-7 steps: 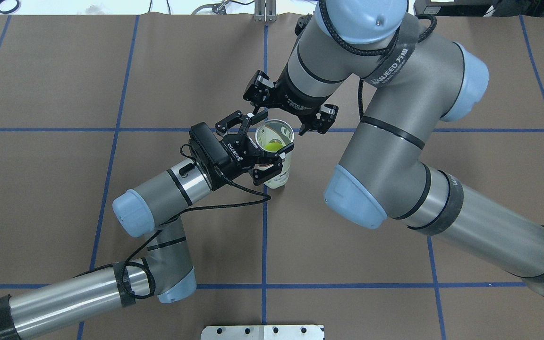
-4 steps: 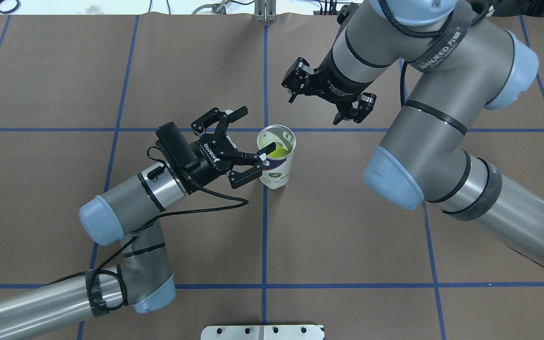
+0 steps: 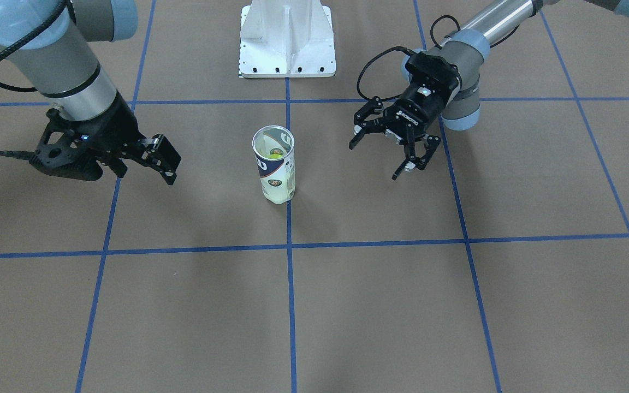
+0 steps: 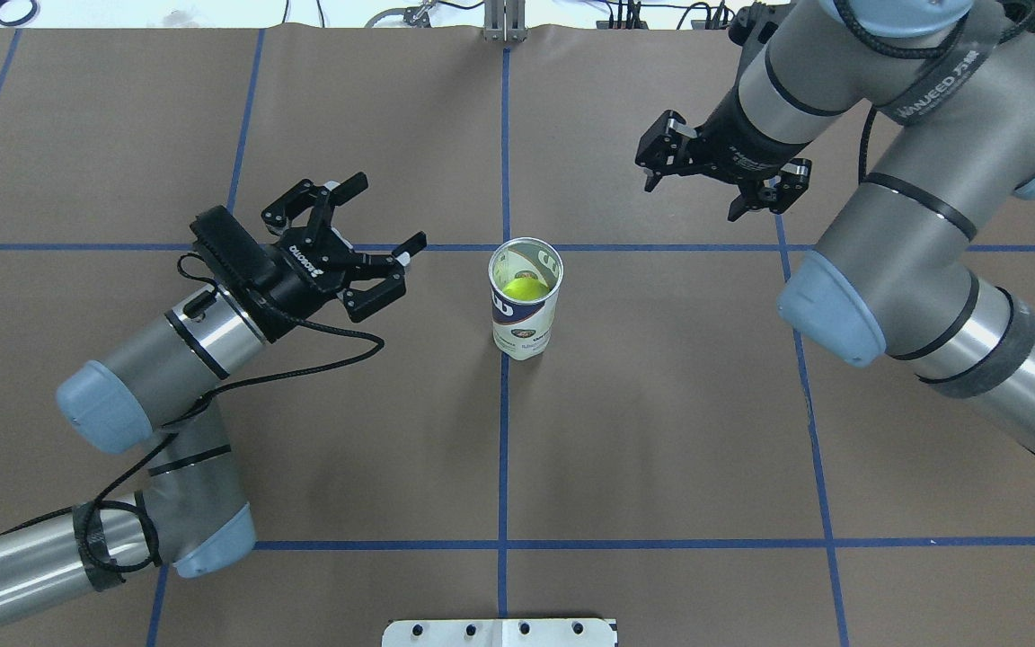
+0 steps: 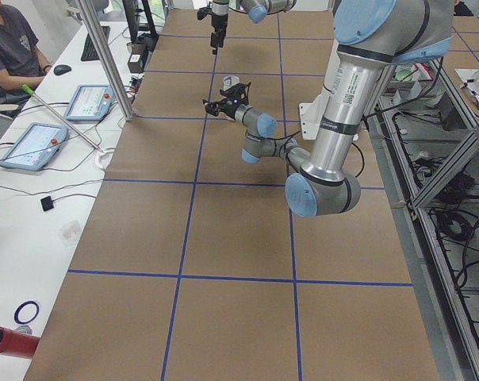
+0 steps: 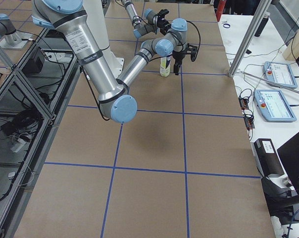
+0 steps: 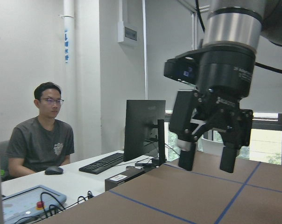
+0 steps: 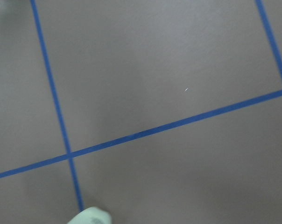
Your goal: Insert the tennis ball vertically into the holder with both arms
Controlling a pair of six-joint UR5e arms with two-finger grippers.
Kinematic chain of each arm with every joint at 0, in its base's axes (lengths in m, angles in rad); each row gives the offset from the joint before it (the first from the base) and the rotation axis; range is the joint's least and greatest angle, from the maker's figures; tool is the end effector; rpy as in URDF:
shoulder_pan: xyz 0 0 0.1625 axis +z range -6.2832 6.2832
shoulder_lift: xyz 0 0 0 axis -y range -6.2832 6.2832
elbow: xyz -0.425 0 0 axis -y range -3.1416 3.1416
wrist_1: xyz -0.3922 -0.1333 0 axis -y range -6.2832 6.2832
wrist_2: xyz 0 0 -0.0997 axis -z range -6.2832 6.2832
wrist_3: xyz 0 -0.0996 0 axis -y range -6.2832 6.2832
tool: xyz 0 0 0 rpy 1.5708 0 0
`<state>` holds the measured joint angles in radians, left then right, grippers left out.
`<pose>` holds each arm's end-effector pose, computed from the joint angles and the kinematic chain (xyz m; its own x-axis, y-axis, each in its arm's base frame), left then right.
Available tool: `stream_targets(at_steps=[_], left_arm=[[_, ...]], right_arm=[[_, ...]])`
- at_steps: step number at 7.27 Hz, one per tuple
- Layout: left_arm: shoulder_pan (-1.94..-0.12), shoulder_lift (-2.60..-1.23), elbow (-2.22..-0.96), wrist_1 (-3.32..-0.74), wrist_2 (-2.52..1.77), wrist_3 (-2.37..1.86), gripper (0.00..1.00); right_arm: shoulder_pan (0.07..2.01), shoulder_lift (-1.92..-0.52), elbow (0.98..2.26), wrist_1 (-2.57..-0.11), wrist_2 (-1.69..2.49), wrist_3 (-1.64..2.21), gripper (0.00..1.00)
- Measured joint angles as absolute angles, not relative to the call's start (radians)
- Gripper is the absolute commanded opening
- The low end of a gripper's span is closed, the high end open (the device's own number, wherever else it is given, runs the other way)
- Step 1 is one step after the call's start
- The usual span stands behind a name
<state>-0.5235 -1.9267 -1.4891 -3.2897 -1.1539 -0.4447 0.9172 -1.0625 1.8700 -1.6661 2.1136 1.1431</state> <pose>0.4050 -0.4342 0.3264 0.5487 0.6363 -0.5422 0.6547 0.0763 0.7520 -0.3054 -0.5334 0.2498 0.6156 0.2197 0.7568 -0.2409 0.9668 -0.0847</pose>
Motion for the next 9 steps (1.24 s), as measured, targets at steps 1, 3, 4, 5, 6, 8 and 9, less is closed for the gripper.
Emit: stream_targets(at_steps=[1,3,4,5,6,8,9], left_arm=[[-0.573,-1.872,-1.488,-3.264,-1.151,-0.551,0.99],[-0.704,-1.771,-1.485,-3.136,-1.210,-0.670,0.97],[-0.789,-1.738,-1.488,-3.010,-1.305,-0.693,0.98],[-0.872,-1.726,-1.489,-2.871,-1.409,-0.718,0.99],[-0.940,-1.729,-1.491,-2.730,-1.508,-0.753,0.99],[-1.063,-1.748,-1.492,-2.499,-1.725,-0.820,0.99],[-1.125,-1.764,-1.492,-2.392,-1.846,-0.828,0.98]], right_arm=[[0.957,-1.108,1.865,-1.666,2.114,1.039,1.00],[1.042,-1.191,1.861,-1.667,2.115,0.845,1.00],[1.077,-1.228,1.861,-1.667,2.115,0.770,1.00],[1.103,-1.258,1.862,-1.666,2.115,0.716,1.00],[1.125,-1.282,1.862,-1.666,2.114,0.677,1.00],[1.158,-1.329,1.861,-1.666,2.113,0.599,1.00],[1.170,-1.350,1.861,-1.662,2.113,0.574,1.00]])
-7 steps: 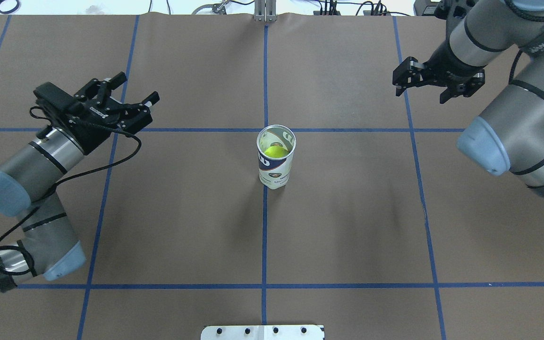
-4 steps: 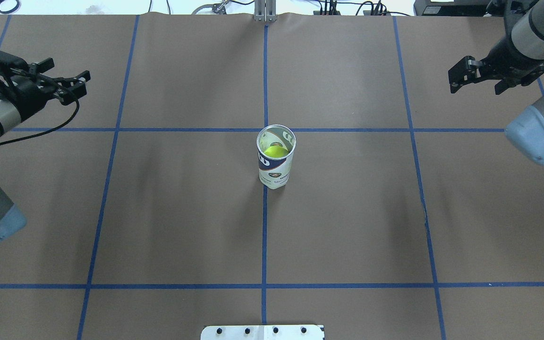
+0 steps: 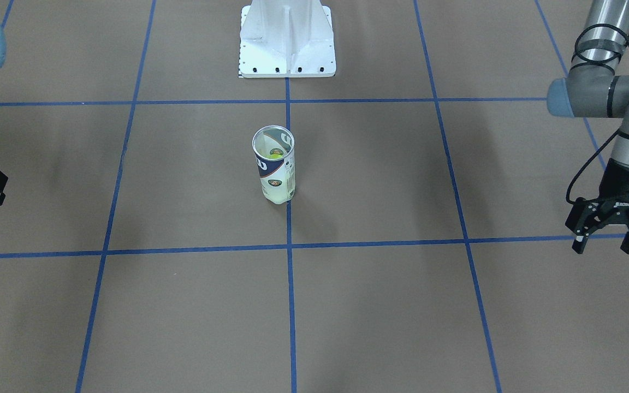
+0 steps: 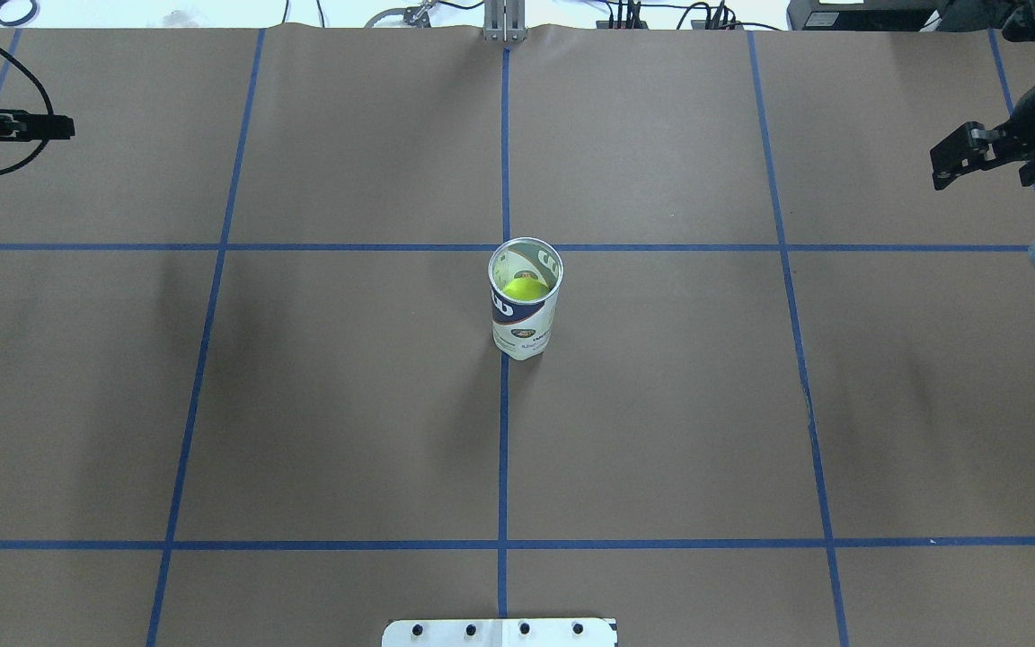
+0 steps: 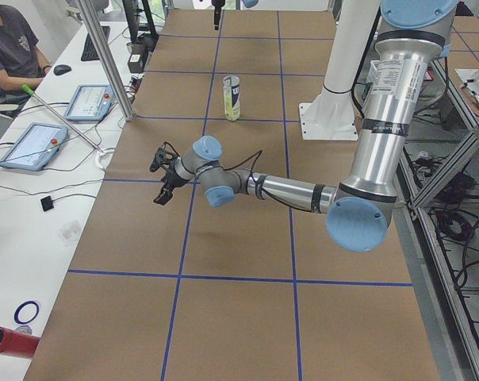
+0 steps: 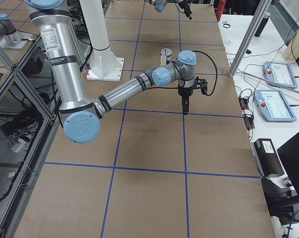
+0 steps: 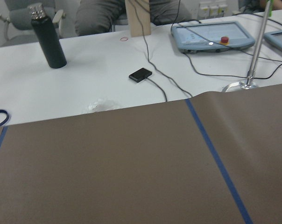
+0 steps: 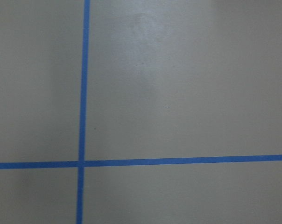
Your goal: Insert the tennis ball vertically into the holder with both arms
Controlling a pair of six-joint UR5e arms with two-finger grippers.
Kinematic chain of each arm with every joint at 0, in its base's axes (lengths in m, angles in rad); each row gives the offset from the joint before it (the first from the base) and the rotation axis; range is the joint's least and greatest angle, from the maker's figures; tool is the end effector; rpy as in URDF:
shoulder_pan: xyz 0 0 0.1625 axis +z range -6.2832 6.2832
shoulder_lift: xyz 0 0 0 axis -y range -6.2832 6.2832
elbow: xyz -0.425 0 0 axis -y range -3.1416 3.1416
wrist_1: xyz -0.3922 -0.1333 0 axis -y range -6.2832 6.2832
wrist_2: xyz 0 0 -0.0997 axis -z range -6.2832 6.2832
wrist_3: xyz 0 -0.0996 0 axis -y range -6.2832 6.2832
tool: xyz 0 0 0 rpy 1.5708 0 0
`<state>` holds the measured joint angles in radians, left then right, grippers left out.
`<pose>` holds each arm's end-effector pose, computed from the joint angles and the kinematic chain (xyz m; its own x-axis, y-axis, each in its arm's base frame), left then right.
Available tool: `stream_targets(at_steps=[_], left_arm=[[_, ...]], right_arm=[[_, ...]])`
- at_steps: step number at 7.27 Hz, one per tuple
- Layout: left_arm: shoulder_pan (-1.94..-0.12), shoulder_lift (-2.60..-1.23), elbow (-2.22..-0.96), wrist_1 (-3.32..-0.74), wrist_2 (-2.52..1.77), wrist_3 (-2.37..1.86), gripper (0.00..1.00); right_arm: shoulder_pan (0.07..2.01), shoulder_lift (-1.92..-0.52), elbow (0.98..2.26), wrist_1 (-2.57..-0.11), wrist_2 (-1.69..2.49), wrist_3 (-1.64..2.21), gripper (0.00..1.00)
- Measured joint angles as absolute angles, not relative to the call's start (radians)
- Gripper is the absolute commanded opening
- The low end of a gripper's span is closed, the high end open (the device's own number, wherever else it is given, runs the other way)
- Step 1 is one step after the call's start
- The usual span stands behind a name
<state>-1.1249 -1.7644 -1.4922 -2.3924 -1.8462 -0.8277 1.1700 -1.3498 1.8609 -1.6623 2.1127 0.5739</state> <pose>0.1662 -0.5941 0.5110 0.7117 0.0208 -0.7022 0.3969 0.8128 0.4264 -0.1435 -0.5486 0.4226 0.7871 0.0133 0.6167 -0.0845 0.9927 0.0864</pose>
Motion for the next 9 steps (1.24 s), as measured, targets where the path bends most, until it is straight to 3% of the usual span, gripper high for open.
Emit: stream_targets(at_steps=[4,9], left_arm=[[-1.294,-1.758,-1.481,-2.175,-2.225,-0.693,0.99],[-1.406,-1.724,-1.509,-1.935,-2.365,-0.460,0.99]], right_arm=[[1.203,-1.438,1.844,-1.590,2.137,0.526,1.00],[1.303,-1.448,1.683,-1.573,2.315,0.257,1.00]])
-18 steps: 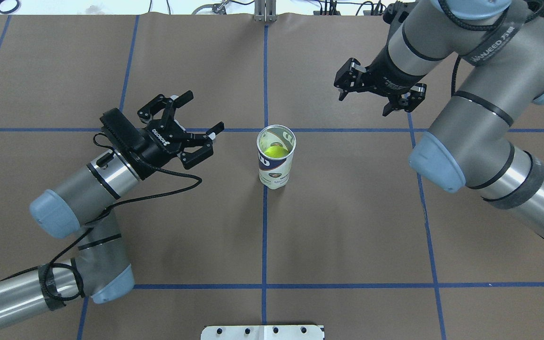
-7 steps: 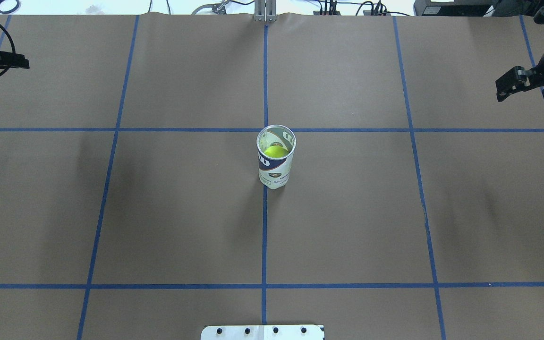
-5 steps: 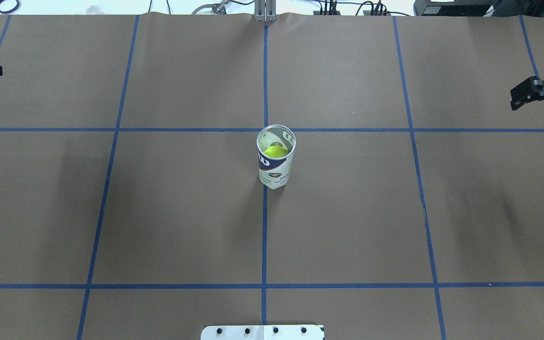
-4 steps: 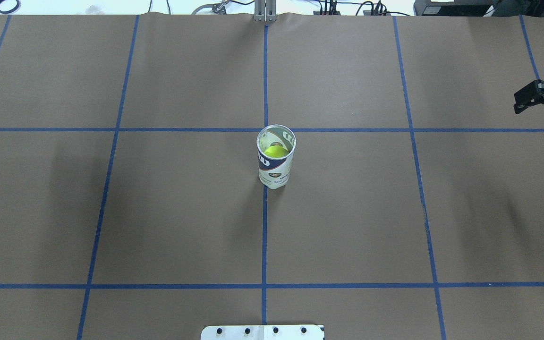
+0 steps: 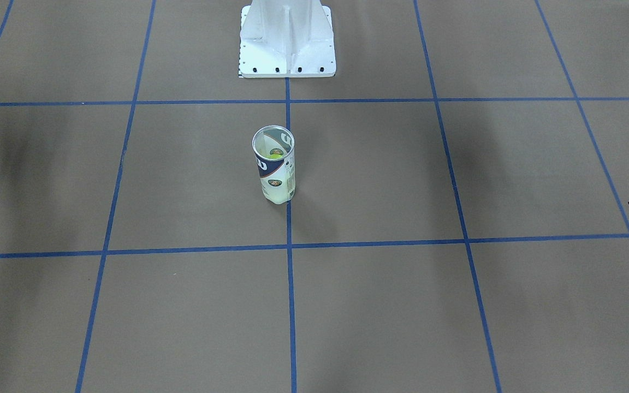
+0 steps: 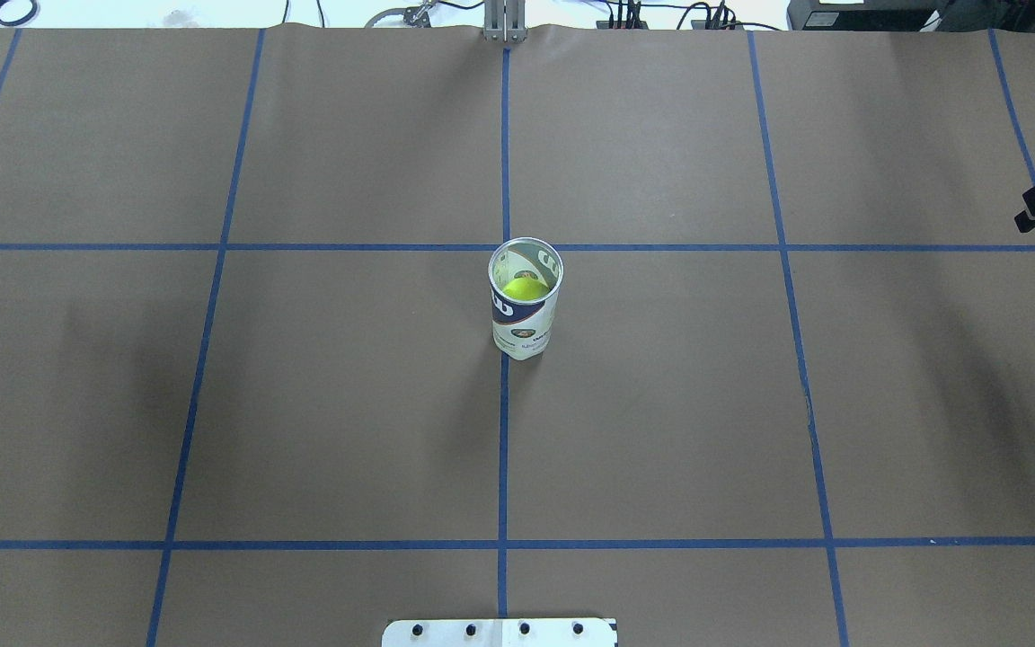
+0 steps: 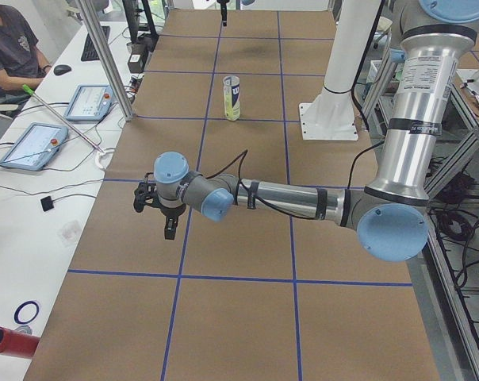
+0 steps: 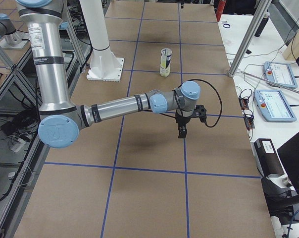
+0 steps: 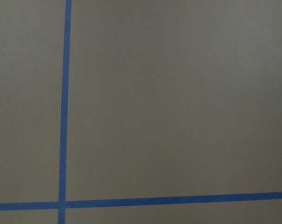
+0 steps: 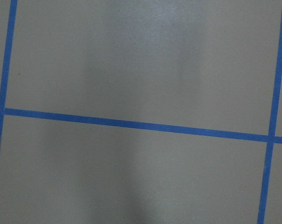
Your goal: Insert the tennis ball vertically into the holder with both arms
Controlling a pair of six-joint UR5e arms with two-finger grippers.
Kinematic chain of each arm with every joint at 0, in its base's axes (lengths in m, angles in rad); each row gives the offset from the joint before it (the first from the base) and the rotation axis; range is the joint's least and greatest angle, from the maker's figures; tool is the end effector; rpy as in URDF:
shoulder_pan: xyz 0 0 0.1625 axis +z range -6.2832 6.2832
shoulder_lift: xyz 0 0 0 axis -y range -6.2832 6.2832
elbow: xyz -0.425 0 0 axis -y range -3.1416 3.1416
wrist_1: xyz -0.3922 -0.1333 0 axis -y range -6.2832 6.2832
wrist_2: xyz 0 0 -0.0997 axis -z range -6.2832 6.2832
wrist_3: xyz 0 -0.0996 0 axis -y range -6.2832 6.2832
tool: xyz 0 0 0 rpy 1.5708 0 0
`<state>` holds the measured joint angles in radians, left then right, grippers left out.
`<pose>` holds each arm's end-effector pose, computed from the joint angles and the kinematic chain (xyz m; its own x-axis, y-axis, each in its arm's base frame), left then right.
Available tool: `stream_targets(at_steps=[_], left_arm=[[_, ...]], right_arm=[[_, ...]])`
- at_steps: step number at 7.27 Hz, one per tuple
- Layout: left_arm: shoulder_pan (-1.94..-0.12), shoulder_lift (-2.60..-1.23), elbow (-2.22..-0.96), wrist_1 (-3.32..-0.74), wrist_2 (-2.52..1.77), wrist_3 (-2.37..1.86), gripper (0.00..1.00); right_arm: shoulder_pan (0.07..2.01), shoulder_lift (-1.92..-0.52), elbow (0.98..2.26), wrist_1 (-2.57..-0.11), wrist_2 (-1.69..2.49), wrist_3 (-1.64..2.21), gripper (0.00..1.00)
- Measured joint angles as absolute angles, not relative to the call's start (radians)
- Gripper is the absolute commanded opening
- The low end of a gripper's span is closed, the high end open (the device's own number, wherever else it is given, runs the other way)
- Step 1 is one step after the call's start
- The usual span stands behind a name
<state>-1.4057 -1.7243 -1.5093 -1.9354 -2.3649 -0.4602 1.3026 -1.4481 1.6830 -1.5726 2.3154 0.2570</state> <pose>0.0332 -0.5782 0.5652 0.6387 -0.0121 -0.7694 0.1520 0.9822 0.1107 -0.0816 -0.5452 0.5413 0.7112 -0.0960 0.6964 0.0797 0.9953 0.0558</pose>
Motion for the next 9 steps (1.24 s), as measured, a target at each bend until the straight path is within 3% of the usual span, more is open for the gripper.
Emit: stream_targets(at_steps=[9], left_arm=[[-1.456,-1.704,-1.577,-1.785,-2.356,-0.394,0.99]], right_arm=[[1.304,-1.403,1.620,-1.572,2.320,0.250,1.00]])
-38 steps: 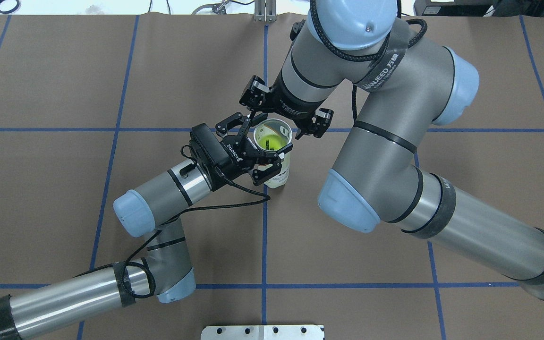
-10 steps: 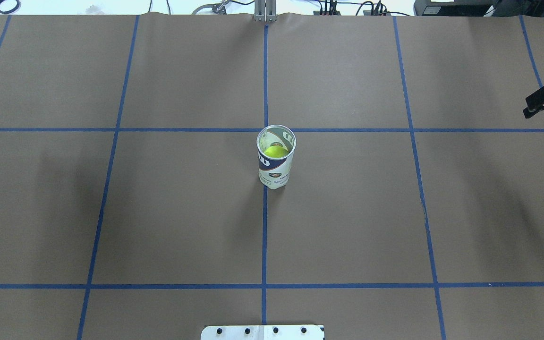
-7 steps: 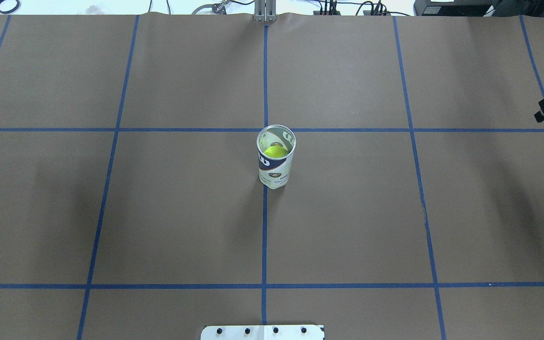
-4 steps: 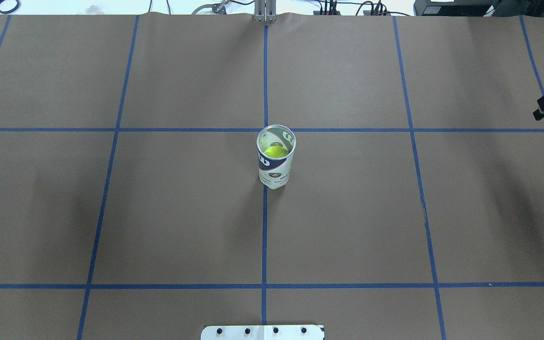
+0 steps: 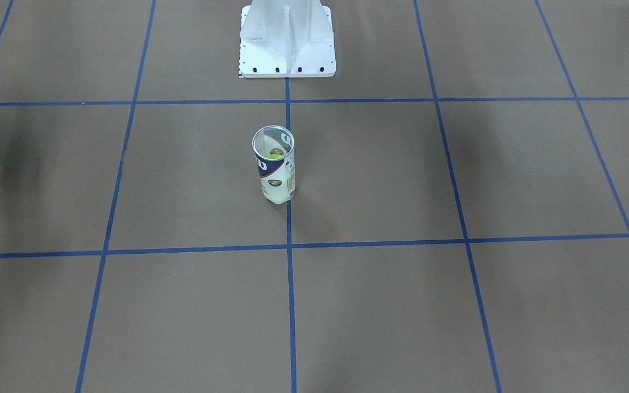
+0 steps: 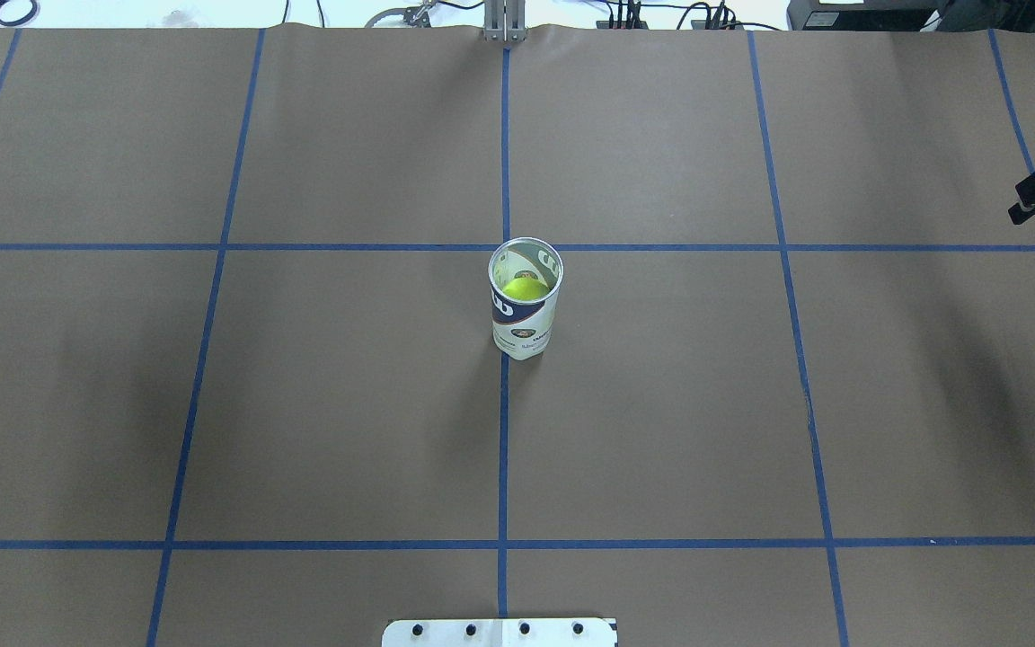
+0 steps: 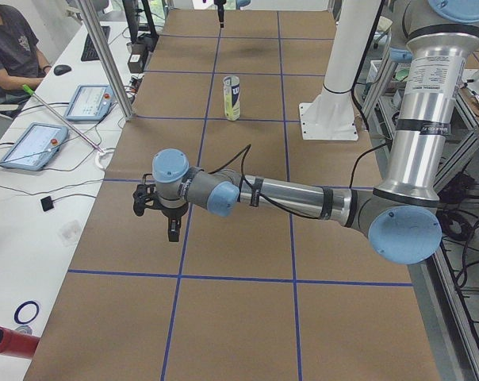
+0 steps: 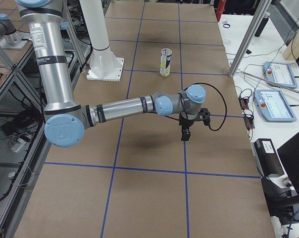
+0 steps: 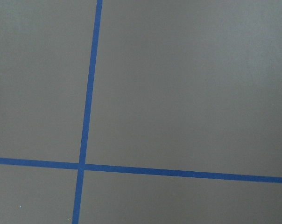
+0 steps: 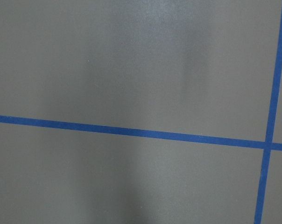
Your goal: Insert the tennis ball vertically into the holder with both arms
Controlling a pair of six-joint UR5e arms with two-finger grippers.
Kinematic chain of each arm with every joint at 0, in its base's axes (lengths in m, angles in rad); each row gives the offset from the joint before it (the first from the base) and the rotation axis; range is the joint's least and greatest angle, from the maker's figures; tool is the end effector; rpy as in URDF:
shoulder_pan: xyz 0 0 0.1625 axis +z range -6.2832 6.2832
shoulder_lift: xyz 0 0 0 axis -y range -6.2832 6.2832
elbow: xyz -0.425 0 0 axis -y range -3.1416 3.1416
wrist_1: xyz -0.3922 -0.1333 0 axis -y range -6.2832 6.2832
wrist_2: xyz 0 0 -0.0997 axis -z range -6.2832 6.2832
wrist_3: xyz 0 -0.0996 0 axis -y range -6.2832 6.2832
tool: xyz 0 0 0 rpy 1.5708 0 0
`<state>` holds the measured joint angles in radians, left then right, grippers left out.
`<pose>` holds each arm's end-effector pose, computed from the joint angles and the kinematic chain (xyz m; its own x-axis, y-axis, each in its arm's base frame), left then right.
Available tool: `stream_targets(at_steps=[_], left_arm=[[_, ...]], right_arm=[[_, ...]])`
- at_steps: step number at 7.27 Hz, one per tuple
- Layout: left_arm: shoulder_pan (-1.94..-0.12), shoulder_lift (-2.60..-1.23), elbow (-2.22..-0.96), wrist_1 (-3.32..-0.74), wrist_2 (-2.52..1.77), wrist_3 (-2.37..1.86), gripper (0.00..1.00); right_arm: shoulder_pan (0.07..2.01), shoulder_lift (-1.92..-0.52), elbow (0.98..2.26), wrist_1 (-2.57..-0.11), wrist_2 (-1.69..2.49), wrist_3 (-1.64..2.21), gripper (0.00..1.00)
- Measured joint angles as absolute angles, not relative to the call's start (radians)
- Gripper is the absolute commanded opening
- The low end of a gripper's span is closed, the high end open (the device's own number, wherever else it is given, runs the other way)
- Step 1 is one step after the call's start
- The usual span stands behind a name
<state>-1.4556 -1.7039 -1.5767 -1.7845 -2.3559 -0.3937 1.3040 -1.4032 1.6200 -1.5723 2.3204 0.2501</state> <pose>0.0022 -0.5662 0.5611 0.6643 -0.0585 -0.7451 0.1592 0.9851 0.0645 -0.0863 -0.5641 0.5471 0.7107 -0.0898 0.6978 0.0843 0.9955 0.0423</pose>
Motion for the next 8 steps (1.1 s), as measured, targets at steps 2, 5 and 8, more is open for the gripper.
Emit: stream_targets(at_steps=[2,5,8], left_arm=[[-1.479,-1.705,-1.580,-1.727,-2.313,-0.303,0.99],[-1.481,-1.685,-1.589,-1.714,-2.290,-0.276,1.00],[-1.474,-1.673,-1.589,-1.727,-2.297,-0.284,1.00]], right_arm=[[1.304,-1.398,1.611,-1.572,2.321,0.251,1.00],[1.304,-1.397,1.607,-1.572,2.321,0.253,1.00],[1.316,-1.405,1.612,-1.572,2.327,0.248,1.00]])
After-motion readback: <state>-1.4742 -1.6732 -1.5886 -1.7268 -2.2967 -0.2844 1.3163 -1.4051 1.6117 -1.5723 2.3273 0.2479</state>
